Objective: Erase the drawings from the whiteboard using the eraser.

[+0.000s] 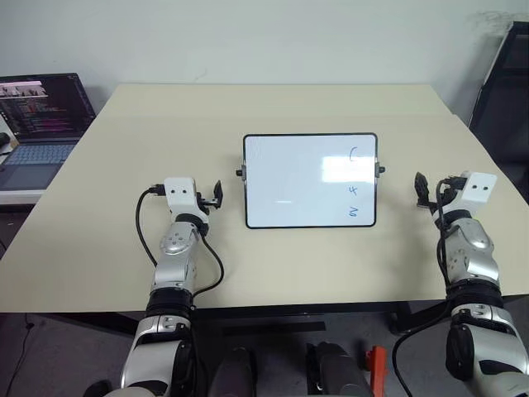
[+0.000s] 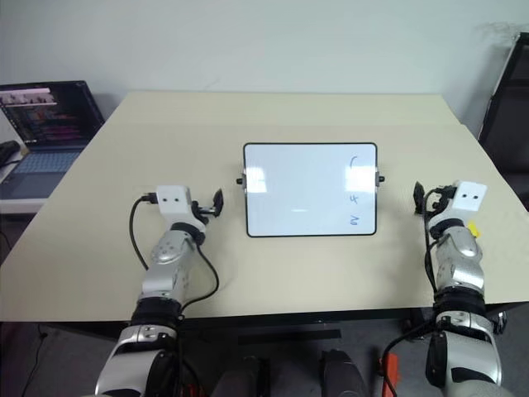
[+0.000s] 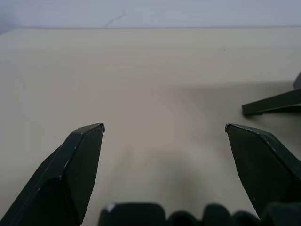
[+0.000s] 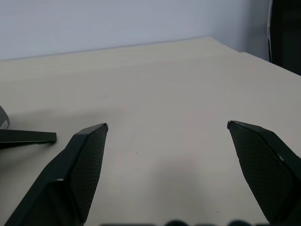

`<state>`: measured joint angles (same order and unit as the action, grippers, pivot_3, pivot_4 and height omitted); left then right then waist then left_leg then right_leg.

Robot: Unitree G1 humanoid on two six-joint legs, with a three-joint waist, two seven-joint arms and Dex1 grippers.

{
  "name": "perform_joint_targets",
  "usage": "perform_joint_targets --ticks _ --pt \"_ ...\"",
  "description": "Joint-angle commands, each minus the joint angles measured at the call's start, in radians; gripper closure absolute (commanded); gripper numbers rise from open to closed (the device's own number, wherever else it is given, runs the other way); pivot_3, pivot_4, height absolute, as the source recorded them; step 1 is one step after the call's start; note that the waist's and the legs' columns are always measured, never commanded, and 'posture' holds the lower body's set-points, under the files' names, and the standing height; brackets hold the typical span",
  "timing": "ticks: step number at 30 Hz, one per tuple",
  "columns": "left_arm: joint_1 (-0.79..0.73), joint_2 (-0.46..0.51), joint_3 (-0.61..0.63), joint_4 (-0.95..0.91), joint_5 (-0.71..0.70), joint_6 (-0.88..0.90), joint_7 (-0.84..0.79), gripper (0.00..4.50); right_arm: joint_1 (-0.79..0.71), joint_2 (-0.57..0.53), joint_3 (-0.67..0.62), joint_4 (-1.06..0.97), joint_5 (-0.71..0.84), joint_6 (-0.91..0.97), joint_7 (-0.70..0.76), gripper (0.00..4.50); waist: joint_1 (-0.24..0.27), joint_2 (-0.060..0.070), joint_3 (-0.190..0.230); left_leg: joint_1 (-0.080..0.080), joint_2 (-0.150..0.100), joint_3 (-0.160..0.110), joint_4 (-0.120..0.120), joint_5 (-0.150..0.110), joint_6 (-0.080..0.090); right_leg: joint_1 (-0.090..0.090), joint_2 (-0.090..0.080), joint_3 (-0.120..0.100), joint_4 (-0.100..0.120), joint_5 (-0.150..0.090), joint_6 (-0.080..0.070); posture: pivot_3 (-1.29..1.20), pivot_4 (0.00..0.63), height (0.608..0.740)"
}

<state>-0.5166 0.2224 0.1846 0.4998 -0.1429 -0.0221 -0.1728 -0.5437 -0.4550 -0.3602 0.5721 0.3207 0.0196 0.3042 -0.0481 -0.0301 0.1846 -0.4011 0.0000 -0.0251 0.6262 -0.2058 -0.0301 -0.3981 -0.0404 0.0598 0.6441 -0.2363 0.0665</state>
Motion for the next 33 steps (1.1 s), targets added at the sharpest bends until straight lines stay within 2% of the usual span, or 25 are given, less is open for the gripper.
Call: perform_joint_targets --ticks 1,4,7,10,12,15,17,24,29,33 --pt "-0.025 0.040 0.000 -0.095 -0.067 0.047 -0.118 0.00 0.023 -0.051 -0.028 -0.127 0.037 0.086 0.018 0.04 0.000 0.000 0.000 0.000 0.000 0.000 0.000 0.000 0.000 0.000 0.000 0.000 0.000 0.000 0.000 0.00 0.150 0.740" --pt "-0.003 0.108 -0.040 -0.202 -0.117 0.135 -0.288 0.00 0.053 -0.089 -0.033 -0.206 0.063 0.177 0.045 0.04 -0.001 0.000 0.000 -0.002 0.000 0.001 0.000 0.000 0.000 -0.003 0.000 0.001 0.001 0.000 0.000 0.00 0.150 0.740" --pt "0.019 0.167 -0.070 -0.298 -0.147 0.200 -0.392 0.00 0.075 -0.121 -0.031 -0.262 0.073 0.245 0.067 0.04 -0.002 0.000 0.000 -0.005 0.000 0.001 0.000 0.000 0.000 -0.006 0.000 0.001 0.001 0.001 -0.001 0.00 0.150 0.740" --pt "0.033 0.275 -0.087 -0.434 -0.211 0.280 -0.551 0.00 0.111 -0.179 -0.055 -0.356 0.096 0.324 0.093 0.04 -0.003 0.000 0.000 -0.006 0.000 0.001 0.000 0.000 0.000 -0.008 0.000 0.001 0.001 0.001 -0.001 0.00 0.150 0.740" --pt "0.014 0.285 -0.099 -0.477 -0.258 0.326 -0.600 0.00 0.123 -0.211 -0.061 -0.374 0.091 0.357 0.096 0.04 -0.001 0.001 0.000 -0.007 0.001 0.001 0.000 0.000 0.000 -0.009 0.000 0.001 0.001 0.000 -0.001 0.00 0.150 0.740" --pt "-0.043 0.235 -0.152 -0.507 -0.308 0.376 -0.647 0.00 0.115 -0.257 -0.068 -0.347 0.083 0.411 0.095 0.04 0.008 0.000 0.000 -0.007 0.000 0.001 0.002 0.000 0.000 -0.008 0.000 0.001 0.000 -0.001 0.002 0.00 0.150 0.740" --pt "-0.088 0.157 -0.190 -0.483 -0.310 0.371 -0.642 0.00 0.111 -0.302 -0.048 -0.312 0.065 0.458 0.117 0.04 0.017 0.001 0.000 -0.007 0.000 0.001 0.003 0.000 0.000 -0.007 0.000 0.001 0.000 -0.001 0.003 0.00 0.150 0.740" --pt "-0.172 -0.088 -0.364 -0.296 -0.222 0.262 -0.685 0.00 0.054 -0.398 -0.007 -0.046 0.020 0.452 0.248 0.04 0.016 0.000 0.000 -0.008 -0.001 0.002 0.003 0.000 0.001 -0.007 0.000 0.003 -0.001 0.000 0.004 0.00 0.150 0.740" --pt "-0.204 -0.175 -0.435 -0.161 -0.152 0.188 -0.723 0.00 -0.038 -0.426 0.006 0.138 0.005 0.437 0.335 0.04 0.000 0.001 0.000 -0.007 -0.001 0.003 0.003 -0.001 0.001 -0.008 0.001 0.005 -0.001 0.000 0.003 0.00 0.150 0.740" --pt "-0.202 -0.218 -0.466 -0.143 -0.140 0.177 -0.757 0.00 -0.096 -0.434 0.039 0.252 -0.027 0.403 0.395 0.04 -0.006 0.001 0.000 -0.007 -0.001 0.003 0.003 -0.001 0.001 -0.008 0.001 0.005 0.000 0.000 0.004 0.00 0.150 0.740"
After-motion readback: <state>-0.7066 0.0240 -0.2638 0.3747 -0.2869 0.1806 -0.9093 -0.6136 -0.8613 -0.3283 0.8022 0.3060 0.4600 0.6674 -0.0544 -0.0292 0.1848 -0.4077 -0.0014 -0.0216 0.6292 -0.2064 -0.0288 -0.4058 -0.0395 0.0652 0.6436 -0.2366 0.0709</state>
